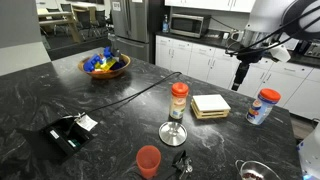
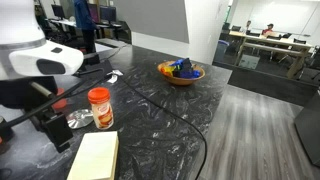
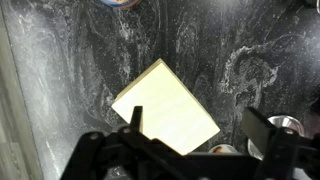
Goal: Pick the lid on the counter and put it on the pot
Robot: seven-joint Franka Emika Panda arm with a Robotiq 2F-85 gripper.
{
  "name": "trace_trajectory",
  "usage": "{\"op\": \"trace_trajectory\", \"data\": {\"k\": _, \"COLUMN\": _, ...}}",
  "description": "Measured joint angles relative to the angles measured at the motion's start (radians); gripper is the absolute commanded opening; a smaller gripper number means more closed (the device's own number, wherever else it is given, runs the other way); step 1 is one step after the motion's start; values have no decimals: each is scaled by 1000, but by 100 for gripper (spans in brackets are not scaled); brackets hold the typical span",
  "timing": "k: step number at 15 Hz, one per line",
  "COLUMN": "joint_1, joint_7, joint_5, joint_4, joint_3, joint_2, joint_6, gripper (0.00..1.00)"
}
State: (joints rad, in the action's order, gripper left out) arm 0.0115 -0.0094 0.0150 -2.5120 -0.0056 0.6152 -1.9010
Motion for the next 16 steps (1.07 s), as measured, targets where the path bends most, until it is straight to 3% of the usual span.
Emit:
{"op": "trace_trajectory", "data": {"k": 13, "joint_1": 1, "joint_7": 0, "joint_5": 0, "joint_4": 0, "joint_3": 1, "joint_2": 0, "joint_6": -1, "gripper": 100}}
{"op": "trace_trajectory", "data": {"k": 16, "joint_1": 21, "joint_7": 0, "joint_5": 0, "joint_4": 0, "joint_3": 27, "joint_2": -6, "joint_6": -19, "gripper": 100}}
